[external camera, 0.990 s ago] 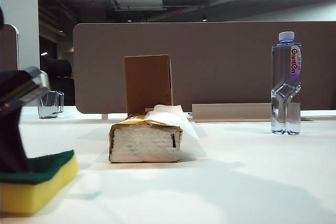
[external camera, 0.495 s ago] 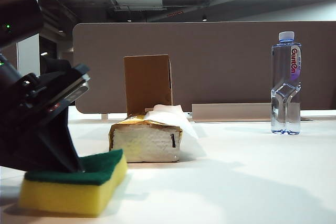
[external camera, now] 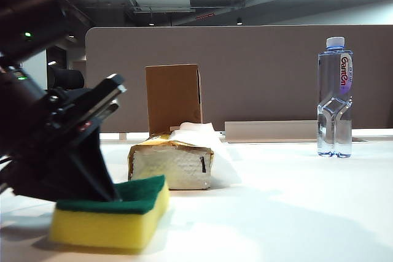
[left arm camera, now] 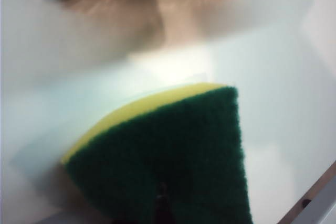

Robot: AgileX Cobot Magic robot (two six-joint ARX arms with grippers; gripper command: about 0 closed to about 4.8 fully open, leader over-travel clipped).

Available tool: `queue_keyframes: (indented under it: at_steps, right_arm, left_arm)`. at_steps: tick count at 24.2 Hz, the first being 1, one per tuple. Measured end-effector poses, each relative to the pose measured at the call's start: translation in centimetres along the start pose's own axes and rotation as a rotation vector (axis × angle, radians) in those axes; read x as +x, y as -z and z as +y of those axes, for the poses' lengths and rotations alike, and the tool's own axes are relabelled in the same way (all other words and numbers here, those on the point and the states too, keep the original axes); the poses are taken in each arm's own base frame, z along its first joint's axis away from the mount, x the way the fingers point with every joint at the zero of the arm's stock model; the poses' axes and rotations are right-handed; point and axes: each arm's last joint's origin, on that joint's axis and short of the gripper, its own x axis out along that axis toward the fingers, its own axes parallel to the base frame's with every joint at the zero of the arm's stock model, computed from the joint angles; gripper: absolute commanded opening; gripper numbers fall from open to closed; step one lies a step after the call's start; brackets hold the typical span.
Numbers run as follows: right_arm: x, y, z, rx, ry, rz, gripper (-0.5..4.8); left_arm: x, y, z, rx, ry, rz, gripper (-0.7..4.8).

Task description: Move the sponge from left to right to wipe the table, avoiding obstacles on the table, and finally reaching the bottle of mineral water.

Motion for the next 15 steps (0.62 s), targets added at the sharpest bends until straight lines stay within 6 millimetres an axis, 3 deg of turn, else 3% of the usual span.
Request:
queue_keyframes:
  at_steps: [11, 15]
  right_arm:
    - [-0.1, 0.0, 0.2, -0.005, -0.009, 0.0, 3.64]
    - [-0.2, 0.0, 0.3, -0.009, -0.012, -0.003, 3.64]
  left_arm:
    - [1.1, -0.8, -1.2, 0.032, 0.019, 0.019, -0.03]
    - [1.1, -0.8, -1.2, 0.033, 0.018, 0.017, 0.36]
